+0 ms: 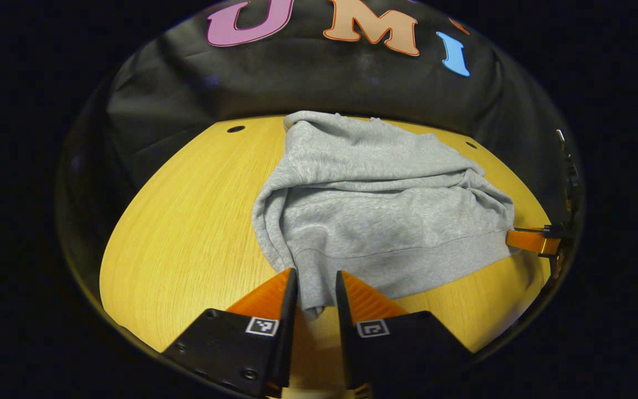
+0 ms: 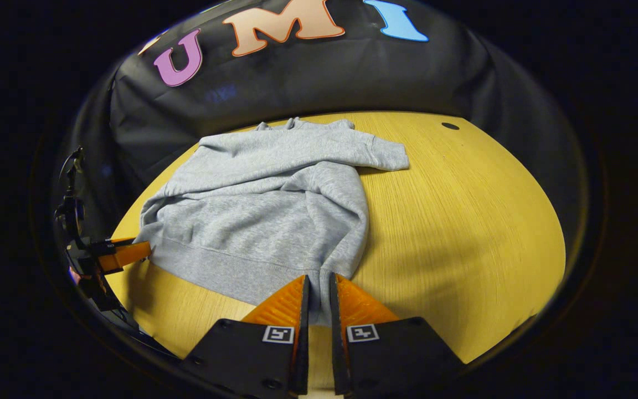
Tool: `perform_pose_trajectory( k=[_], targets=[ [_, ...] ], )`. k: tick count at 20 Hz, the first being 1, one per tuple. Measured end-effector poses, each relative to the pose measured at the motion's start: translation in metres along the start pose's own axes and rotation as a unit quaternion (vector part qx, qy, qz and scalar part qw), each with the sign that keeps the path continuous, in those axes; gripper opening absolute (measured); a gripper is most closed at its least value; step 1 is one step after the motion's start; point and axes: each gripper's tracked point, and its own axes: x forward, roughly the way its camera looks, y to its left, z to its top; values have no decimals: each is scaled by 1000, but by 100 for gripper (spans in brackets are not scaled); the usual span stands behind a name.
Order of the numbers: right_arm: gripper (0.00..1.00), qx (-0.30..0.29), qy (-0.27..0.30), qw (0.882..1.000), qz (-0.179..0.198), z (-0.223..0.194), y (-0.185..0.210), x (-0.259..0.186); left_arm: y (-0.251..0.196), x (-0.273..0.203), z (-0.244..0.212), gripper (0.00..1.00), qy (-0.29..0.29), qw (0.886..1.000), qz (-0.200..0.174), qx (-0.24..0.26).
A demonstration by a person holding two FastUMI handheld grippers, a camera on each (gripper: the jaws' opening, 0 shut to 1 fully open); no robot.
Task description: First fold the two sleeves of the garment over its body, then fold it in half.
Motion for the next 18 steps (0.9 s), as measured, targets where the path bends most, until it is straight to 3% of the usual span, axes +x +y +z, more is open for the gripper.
perform_pose_trajectory(
  k=[1, 3, 4, 5, 8, 12, 18],
  targets=[
    [11, -2, 2, 1000, 1, 1, 0, -1, -2, 1, 2, 24, 0, 1000, -2, -3],
    [12, -8, 4, 1000, 2, 1, 1, -2, -3, 4, 4, 6, 1, 1000, 2, -2],
    [13, -7, 1, 1000, -2, 4, 1, -5, -4, 4, 4, 3, 5, 1000, 5, 3],
    [5, -11, 4, 1000, -2, 2, 1, -3, -4, 5, 4, 0, 8, 1000, 8, 8],
    [5, -12, 7, 1000, -4, 4, 1, -2, -4, 5, 4, 0, 15, 1000, 9, 7],
    [5, -14, 3, 1000, -7, 13, 3, -4, -3, 2, 8, 0, 20, 999, 5, -29],
    [5, -6, -32, 999, 7, 53, 14, -12, -5, -1, 43, 0, -14, 998, -6, -63]
  ],
)
